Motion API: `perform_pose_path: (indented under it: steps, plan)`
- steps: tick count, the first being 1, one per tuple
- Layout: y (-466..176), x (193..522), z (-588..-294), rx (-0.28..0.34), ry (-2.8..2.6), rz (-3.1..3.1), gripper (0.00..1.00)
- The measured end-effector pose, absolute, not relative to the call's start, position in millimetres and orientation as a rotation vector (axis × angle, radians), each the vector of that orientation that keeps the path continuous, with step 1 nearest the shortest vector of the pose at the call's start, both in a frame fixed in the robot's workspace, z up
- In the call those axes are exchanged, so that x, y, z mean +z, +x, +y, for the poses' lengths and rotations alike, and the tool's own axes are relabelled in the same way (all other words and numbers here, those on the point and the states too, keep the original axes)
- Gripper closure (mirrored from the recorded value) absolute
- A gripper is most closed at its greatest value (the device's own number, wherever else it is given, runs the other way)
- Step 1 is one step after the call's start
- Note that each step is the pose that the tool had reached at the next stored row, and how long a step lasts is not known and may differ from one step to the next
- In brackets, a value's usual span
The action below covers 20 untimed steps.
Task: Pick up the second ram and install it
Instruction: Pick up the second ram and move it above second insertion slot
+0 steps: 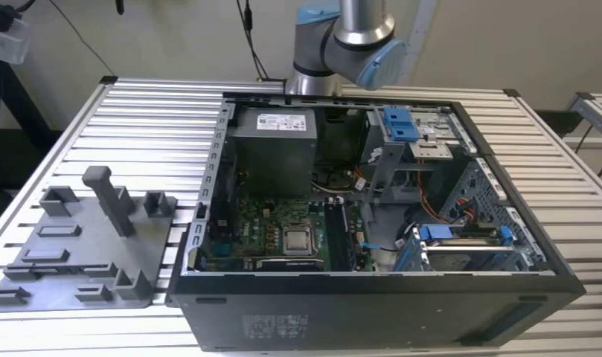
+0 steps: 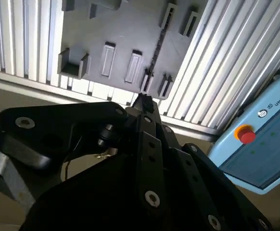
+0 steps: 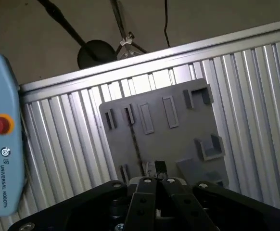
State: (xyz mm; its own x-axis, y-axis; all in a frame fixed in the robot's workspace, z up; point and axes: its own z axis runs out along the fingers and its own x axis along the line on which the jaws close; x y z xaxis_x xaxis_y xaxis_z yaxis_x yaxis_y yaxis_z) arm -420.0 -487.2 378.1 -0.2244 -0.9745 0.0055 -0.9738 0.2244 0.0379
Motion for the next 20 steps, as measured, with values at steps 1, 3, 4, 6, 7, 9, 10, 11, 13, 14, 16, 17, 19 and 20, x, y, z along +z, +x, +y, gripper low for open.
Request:
perform_pose_path:
  steps: [1, 3, 4, 6, 7, 9, 10, 11, 13, 14, 16, 17, 19, 20]
  plan:
    - [-420.0, 377.7, -487.3, -0.039, 1.960, -2.419, 0.89]
    - [-420.0, 377.0, -487.2, -0.036, 2.002, -2.384, 0.89]
    - [-420.0, 376.6, -487.2, -0.034, 2.022, -2.367, 0.89]
    - [-420.0, 375.9, -487.2, -0.030, 2.060, -2.333, 0.89]
    - [-420.0, 375.6, -487.2, -0.028, 2.078, -2.318, 0.89]
    - [-420.0, 375.0, -487.2, -0.023, 2.111, -2.287, 0.89]
    - [-420.0, 374.7, -487.2, -0.020, 2.126, -2.272, 0.89]
    - [-420.0, 374.4, -487.2, -0.017, 2.142, -2.256, 0.89]
    - [-420.0, 373.7, -487.2, -0.011, 2.172, -2.226, 0.89]
    - [-420.0, 373.4, -487.3, -0.008, 2.187, -2.211, 0.89]
    - [-420.1, 372.9, -487.3, -0.003, 2.213, -2.184, 0.89]
    - [-420.1, 372.7, -487.3, -0.002, 2.222, -2.173, 0.89]
    - [-420.1, 372.5, -487.3, -0.001, 2.233, -2.163, 0.89]
    - [-420.1, 372.5, -487.3, -0.001, 2.236, -2.159, 0.89]
